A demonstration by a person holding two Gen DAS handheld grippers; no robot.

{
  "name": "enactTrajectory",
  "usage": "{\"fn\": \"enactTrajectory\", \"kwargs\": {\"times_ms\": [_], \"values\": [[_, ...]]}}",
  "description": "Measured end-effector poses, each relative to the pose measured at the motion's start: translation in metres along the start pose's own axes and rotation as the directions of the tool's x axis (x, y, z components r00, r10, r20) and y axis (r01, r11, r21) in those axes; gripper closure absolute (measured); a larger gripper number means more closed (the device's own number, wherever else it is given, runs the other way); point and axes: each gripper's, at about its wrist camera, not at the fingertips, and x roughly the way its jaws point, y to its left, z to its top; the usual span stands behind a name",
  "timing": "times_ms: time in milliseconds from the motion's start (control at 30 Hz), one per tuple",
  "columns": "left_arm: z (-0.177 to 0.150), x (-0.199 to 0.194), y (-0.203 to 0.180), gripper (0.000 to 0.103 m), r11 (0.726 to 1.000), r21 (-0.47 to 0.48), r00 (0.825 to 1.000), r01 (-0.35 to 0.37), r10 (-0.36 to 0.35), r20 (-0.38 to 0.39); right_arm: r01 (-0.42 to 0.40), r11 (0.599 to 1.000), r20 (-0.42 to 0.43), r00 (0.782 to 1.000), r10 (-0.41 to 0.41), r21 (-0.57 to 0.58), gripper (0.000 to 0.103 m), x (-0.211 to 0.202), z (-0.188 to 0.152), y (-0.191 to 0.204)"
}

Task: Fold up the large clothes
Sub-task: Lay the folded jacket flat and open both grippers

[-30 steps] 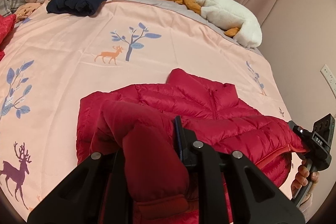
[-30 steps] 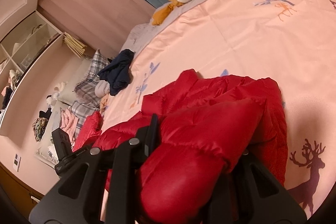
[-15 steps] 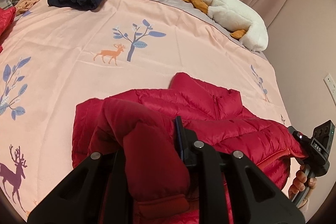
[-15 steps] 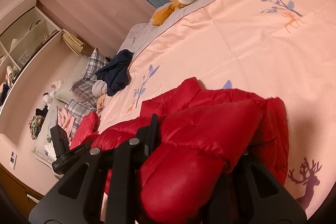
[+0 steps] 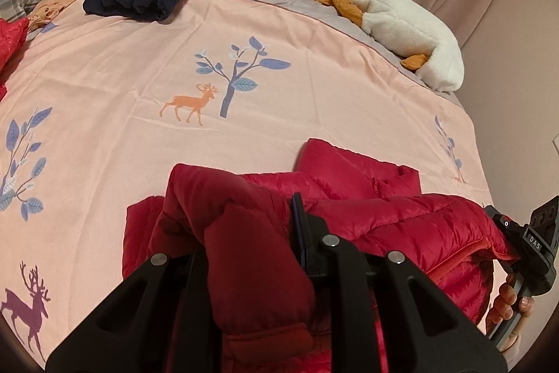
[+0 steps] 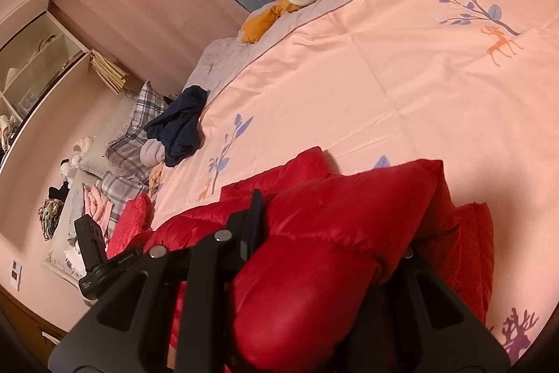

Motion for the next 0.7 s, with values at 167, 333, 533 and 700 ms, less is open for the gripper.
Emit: {"fn": "enactTrajectory", "kwargs": {"times_ms": [167,333,533,700], "values": [[0.005,0.013,0.003,0.085,1.0,-0.013,1.0,-0.014,0.013,-0.019,0.017,0.999,-0.045,0.999,-0.014,0.049,0.079,0.02,0.008,-0.011],[0.008,0.03,0.003,0.083,0.999,-0.016,0.998,-0.032,0.031,-0.047,-0.023,0.981,-0.105,0.994,0.044,0.192,0.04,0.04,0.016,-0.029],[0.017,0.036,0.02,0.072,0.986,-0.146,0.994,0.082,-0.091,-0.057,-0.076,0.967,-0.071,0.993,0.096,0.245,0.021,0.037,0.028,-0.022],[0.028,0.012,0.038,0.042,0.938,-0.266,0.975,0.223,-0.218,0.047,-0.118,0.944,-0.008,0.992,0.127,0.307,0.019,0.022,0.04,-0.028]]}}
